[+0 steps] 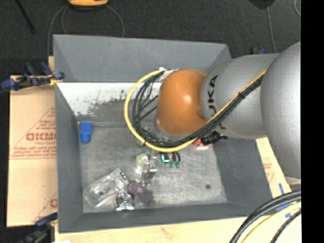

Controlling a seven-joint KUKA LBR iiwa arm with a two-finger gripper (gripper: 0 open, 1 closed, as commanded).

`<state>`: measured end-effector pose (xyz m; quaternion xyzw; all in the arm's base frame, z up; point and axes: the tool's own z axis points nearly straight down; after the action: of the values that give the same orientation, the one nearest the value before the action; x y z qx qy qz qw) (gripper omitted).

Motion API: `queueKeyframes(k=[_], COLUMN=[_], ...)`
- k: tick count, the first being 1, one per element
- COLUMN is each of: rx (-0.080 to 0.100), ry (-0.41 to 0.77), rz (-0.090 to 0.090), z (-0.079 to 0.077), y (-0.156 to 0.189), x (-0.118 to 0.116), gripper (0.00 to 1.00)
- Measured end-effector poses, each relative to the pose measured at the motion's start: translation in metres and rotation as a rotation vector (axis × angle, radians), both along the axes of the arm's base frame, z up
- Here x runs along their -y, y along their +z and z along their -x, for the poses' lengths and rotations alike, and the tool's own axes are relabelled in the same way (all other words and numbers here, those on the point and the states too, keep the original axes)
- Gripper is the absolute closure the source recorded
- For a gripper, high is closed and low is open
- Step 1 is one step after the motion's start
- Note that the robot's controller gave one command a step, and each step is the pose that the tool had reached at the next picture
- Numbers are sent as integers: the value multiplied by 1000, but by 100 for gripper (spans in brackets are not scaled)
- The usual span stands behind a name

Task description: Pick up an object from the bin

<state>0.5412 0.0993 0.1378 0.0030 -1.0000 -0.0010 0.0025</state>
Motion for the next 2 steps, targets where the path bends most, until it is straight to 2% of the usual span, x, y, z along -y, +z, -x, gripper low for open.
queueKeyframes(k=[1, 2], rx=[14, 16], ry=[37, 35], rz=[2, -1], z=[-7, -8], y=[-63, -59], x=[10, 9], gripper=[0, 100])
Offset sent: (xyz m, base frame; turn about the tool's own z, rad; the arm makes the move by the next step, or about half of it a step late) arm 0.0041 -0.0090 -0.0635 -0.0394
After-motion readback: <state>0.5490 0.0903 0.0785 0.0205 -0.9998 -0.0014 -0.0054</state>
